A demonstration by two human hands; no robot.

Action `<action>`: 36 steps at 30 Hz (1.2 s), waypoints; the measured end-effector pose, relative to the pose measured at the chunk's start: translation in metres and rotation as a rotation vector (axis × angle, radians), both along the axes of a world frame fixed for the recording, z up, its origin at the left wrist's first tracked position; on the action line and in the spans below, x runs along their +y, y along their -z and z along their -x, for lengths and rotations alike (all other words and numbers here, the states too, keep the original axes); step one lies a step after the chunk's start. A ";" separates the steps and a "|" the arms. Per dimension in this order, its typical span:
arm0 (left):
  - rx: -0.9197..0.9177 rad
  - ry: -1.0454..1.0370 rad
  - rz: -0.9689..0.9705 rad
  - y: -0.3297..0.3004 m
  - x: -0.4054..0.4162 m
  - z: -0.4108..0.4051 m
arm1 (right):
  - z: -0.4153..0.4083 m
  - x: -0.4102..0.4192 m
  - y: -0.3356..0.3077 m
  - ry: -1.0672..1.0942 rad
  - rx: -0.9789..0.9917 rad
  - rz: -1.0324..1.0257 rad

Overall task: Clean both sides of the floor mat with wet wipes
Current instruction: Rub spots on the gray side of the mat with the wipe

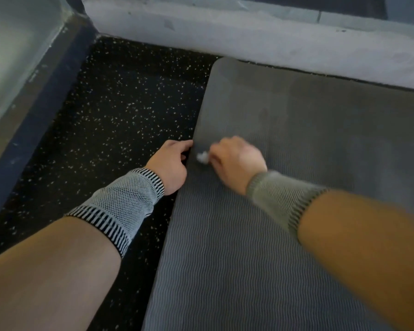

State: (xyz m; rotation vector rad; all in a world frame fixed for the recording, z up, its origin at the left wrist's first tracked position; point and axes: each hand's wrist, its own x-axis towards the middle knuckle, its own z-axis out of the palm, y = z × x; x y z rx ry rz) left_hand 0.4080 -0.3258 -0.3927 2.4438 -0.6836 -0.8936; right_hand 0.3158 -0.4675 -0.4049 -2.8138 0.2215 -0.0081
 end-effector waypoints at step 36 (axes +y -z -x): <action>0.011 -0.149 0.081 0.012 0.000 0.007 | -0.083 -0.029 0.001 0.153 0.095 0.069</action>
